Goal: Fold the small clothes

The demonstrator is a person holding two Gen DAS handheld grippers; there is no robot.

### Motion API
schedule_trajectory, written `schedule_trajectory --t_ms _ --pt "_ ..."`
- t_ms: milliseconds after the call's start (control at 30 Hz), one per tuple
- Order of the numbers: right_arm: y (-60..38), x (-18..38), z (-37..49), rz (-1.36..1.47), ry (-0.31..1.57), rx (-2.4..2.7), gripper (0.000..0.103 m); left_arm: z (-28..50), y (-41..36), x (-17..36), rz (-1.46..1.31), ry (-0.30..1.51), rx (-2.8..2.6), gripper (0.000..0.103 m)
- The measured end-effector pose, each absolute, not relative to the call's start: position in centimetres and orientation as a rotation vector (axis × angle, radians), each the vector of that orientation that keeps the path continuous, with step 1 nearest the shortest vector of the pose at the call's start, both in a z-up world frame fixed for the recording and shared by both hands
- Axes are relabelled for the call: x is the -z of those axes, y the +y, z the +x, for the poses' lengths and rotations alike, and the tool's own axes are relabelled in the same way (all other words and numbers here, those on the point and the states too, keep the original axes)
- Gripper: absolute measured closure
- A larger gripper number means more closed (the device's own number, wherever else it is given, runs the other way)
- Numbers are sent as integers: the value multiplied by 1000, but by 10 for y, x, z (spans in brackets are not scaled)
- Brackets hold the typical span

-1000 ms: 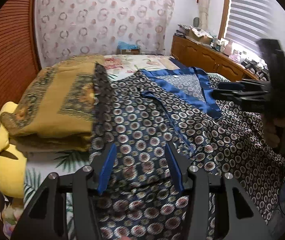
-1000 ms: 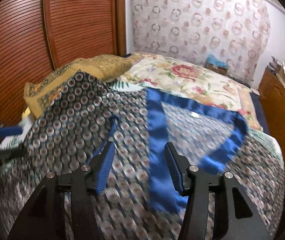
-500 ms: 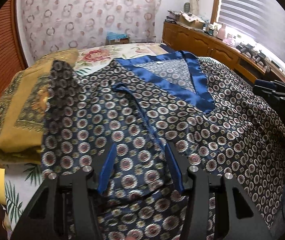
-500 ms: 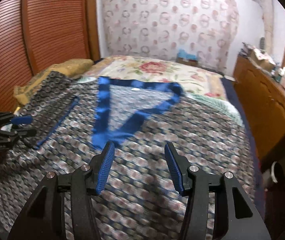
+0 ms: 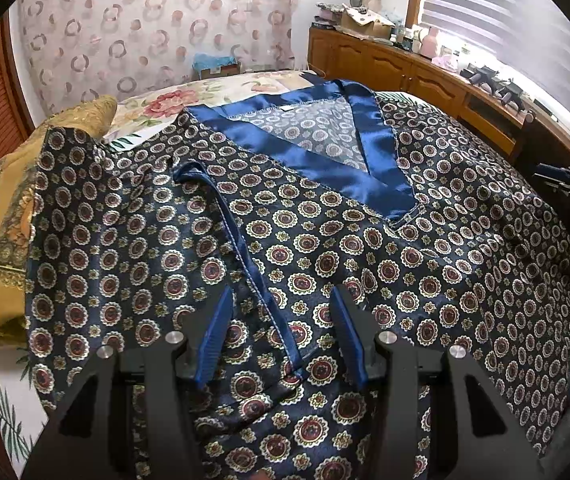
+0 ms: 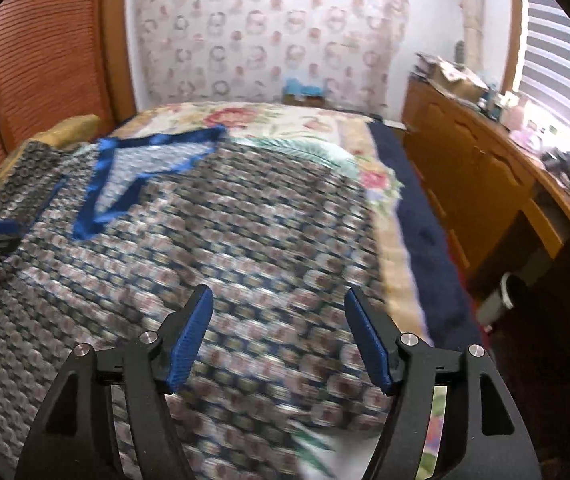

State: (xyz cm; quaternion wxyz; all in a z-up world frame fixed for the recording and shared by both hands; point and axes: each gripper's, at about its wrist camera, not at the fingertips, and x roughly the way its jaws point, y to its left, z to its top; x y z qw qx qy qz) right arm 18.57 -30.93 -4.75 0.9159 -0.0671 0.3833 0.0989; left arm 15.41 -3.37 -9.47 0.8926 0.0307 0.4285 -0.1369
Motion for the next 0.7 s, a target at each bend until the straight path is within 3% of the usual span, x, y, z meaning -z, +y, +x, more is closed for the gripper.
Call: schedule_trajectory --t_ms 233,533,700 --pt "-349 63 184 -80 845 -176 33 153 -40 100 105 877 274 53" --pt "-371 75 174 -9 885 -212 34 154 -43 101 110 880 292 45" --pt "-377 79 165 27 884 -238 52 154 -43 101 111 879 295 44"
